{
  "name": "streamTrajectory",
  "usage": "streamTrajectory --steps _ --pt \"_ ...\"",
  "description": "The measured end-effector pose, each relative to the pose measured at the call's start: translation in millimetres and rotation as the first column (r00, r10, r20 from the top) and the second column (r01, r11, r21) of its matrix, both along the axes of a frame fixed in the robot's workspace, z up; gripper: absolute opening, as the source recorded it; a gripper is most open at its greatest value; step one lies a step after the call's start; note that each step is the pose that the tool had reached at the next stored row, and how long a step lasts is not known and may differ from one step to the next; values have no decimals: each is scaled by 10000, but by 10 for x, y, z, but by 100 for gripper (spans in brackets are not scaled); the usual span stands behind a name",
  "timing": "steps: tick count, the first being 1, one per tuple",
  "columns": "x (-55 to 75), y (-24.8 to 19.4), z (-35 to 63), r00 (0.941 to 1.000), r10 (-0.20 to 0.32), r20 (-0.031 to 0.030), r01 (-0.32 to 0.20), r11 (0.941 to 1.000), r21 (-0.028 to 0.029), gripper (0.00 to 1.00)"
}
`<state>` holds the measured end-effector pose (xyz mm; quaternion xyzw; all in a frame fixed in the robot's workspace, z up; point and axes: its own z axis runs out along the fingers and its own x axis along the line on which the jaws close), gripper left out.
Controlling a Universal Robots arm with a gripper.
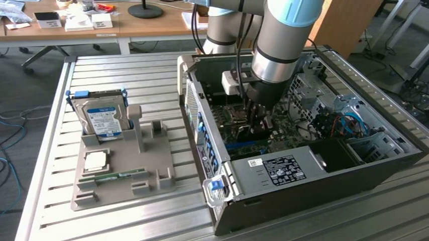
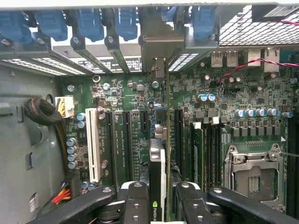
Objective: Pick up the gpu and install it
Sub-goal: 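Insert the gpu into the slot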
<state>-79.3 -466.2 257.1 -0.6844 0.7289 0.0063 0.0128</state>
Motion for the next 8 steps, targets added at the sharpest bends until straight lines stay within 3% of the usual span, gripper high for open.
streamTrajectory --steps 8 --pt "0 1 -16 10000 0 3 0 10000 5 27"
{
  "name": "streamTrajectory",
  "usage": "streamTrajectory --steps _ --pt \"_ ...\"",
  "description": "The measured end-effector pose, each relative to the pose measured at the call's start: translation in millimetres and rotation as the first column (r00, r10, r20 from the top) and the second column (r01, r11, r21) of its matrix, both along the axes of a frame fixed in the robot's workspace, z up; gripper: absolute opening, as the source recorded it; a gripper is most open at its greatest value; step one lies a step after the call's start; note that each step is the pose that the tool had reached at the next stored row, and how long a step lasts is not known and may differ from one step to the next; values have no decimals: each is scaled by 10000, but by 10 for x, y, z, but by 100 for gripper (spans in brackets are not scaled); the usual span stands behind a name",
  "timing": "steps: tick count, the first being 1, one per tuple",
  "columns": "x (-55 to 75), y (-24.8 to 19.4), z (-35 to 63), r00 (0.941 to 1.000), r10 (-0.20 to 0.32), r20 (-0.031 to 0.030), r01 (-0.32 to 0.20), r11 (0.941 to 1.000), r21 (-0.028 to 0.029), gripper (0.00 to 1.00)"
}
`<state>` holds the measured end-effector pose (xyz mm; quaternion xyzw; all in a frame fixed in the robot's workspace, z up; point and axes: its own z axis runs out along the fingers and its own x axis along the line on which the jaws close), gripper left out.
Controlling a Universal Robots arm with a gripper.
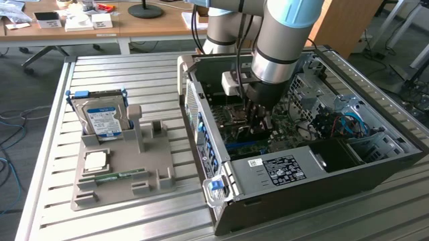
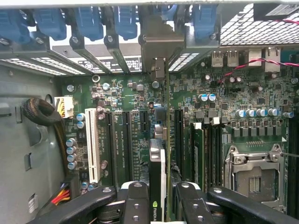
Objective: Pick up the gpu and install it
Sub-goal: 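Insert the gpu into the slot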
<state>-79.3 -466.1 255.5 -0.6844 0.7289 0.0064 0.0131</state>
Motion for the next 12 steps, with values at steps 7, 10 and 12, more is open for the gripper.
streamTrajectory --steps 7,10,12 --pt "-1 -1 -15 10000 0 -4 0 10000 -8 27" --pt "-1 -1 -17 10000 0 -3 0 10000 -6 27" --pt "-1 0 -25 10000 0 -1 0 10000 -2 27"
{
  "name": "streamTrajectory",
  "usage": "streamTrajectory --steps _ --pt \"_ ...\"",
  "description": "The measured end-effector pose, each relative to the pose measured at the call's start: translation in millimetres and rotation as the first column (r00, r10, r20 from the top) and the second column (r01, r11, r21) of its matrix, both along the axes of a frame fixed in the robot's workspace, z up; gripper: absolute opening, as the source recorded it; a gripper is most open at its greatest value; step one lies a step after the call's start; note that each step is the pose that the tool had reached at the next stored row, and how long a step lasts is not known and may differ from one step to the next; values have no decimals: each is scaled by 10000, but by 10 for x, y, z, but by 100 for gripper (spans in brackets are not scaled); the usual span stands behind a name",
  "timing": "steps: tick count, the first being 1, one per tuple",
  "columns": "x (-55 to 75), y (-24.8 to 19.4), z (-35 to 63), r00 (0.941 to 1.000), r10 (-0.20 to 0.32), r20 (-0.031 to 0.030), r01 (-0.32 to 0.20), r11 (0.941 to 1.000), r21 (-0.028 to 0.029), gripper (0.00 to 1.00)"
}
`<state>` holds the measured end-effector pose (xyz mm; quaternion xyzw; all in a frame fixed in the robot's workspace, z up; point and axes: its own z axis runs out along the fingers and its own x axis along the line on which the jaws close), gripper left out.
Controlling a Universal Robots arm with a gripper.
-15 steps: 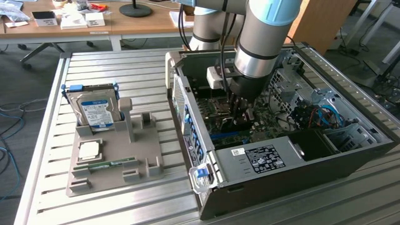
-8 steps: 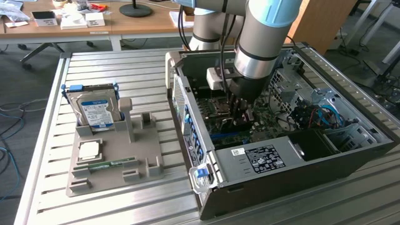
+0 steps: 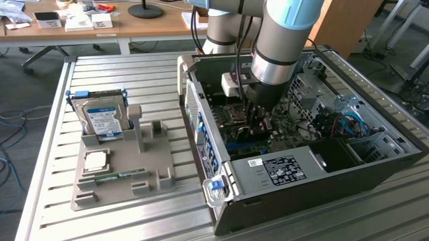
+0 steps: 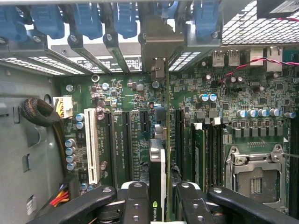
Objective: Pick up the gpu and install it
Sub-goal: 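Insert the gpu into the slot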
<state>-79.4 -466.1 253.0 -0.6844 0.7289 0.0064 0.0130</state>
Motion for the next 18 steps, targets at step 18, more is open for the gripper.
streamTrajectory --steps 18 --pt "-1 0 -35 10000 0 -1 0 10000 -1 27"
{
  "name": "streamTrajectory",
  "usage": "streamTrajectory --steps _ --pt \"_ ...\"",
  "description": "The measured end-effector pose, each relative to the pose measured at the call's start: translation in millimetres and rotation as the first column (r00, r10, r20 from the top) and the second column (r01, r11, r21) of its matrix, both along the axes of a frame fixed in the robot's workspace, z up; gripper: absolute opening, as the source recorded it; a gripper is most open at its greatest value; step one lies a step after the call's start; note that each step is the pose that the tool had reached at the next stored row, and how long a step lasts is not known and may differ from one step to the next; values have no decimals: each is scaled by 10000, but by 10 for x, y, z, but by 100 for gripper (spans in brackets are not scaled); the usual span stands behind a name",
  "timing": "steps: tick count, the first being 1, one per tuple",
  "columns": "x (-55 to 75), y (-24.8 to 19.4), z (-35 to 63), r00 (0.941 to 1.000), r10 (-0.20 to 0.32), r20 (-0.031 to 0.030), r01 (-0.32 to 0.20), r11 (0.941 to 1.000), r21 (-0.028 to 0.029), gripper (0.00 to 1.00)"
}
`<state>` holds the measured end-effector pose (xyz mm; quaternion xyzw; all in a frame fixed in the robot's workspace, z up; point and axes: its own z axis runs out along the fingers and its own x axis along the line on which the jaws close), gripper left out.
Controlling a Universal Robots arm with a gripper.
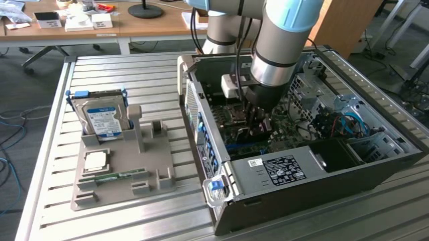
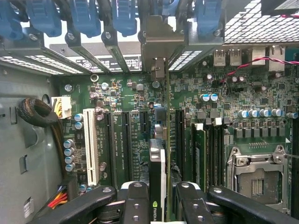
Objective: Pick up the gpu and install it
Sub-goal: 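Insert the gpu into the slot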
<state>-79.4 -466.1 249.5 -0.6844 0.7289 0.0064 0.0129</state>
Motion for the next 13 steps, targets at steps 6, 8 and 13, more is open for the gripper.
streamTrajectory --steps 6,8,13 --pt "0 0 -4 10000 0 -1 0 10000 -2 27" --pt "0 0 -15 10000 0 1 0 10000 2 27" --pt "0 -1 -20 10000 0 -2 0 10000 -4 27"
